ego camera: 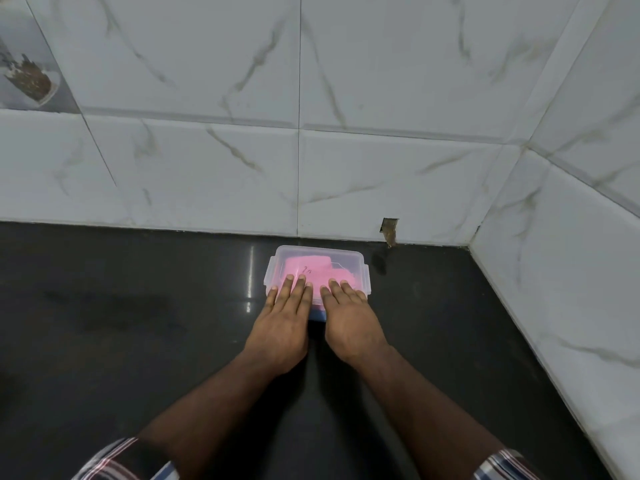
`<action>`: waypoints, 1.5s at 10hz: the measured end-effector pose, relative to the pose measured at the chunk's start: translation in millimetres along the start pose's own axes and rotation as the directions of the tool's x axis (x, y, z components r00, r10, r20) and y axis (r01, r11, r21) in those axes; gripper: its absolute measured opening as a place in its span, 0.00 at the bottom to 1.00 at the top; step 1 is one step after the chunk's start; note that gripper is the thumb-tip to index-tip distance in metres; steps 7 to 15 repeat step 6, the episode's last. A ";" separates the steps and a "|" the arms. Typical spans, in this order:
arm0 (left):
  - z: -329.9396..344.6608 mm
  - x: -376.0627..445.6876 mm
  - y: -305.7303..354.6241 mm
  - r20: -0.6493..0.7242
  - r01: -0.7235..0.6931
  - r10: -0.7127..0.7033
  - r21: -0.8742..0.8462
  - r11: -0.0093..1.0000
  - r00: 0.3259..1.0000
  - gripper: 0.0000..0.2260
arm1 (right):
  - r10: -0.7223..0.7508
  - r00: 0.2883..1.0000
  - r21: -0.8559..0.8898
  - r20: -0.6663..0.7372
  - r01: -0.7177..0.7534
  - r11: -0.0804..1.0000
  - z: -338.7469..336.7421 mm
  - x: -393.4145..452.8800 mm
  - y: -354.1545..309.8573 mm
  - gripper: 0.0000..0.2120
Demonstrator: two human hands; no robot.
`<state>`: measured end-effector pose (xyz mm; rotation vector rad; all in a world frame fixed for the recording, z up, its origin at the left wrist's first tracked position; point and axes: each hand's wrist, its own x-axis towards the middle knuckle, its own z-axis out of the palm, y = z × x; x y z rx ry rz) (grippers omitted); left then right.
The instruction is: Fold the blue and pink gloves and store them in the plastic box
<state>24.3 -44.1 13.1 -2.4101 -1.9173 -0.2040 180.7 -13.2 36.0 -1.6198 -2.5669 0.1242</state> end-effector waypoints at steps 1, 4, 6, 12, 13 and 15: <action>-9.0 14.6 -3.6 0.053 -0.003 0.006 -0.056 0.998 0.999 0.42 | -0.010 0.999 -0.013 0.051 0.011 1.000 -5.8 16.0 6.9 0.31; -23.0 42.1 -13.6 0.222 0.020 -0.002 -0.081 0.997 0.975 0.34 | -0.014 0.983 -0.051 0.181 0.024 0.998 -24.1 38.2 11.8 0.31; -35.6 47.7 -14.5 0.154 0.044 -0.028 -0.098 0.994 0.988 0.32 | 0.010 0.994 -0.023 0.109 -0.008 1.000 -43.9 44.2 6.4 0.30; -35.6 47.7 -14.5 0.154 0.044 -0.028 -0.098 0.994 0.988 0.32 | 0.010 0.994 -0.023 0.109 -0.008 1.000 -43.9 44.2 6.4 0.30; -35.6 47.7 -14.5 0.154 0.044 -0.028 -0.098 0.994 0.988 0.32 | 0.010 0.994 -0.023 0.109 -0.008 1.000 -43.9 44.2 6.4 0.30; -35.6 47.7 -14.5 0.154 0.044 -0.028 -0.098 0.994 0.988 0.32 | 0.010 0.994 -0.023 0.109 -0.008 1.000 -43.9 44.2 6.4 0.30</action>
